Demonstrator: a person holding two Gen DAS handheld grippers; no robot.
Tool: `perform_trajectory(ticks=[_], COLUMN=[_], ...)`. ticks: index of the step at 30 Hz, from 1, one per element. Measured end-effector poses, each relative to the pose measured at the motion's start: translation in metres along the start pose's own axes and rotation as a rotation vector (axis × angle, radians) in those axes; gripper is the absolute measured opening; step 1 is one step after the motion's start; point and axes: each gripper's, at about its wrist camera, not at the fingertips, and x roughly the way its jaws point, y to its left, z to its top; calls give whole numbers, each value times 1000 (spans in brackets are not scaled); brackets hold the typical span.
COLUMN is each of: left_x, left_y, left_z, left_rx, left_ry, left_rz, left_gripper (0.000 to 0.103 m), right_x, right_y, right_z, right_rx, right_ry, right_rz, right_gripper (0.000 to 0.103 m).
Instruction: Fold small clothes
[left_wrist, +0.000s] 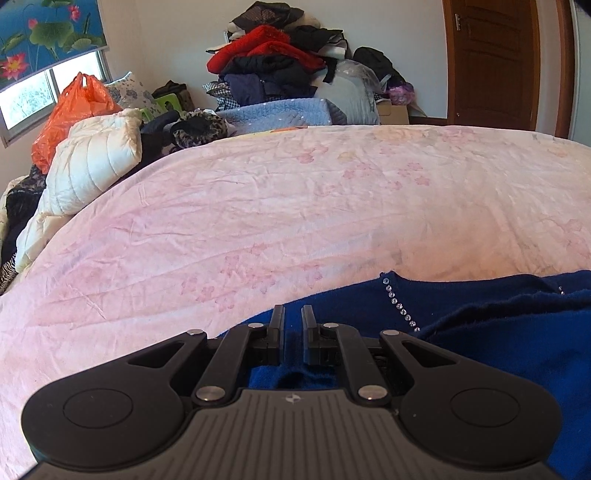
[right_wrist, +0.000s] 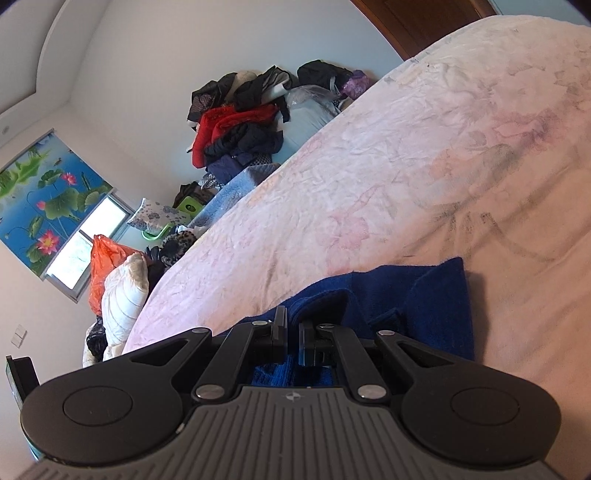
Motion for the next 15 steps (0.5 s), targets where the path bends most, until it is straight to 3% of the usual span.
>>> perform_trajectory(ticks=[15], left_x=[9], left_y=[8], left_z=[-3], left_rx=[-18], left_ry=[36], left_rz=[11], left_gripper=[8], right_x=[1], right_y=[0], right_z=[-2], right_rx=[-12], right_ry=[2], right_rz=[-11], right_gripper=[8])
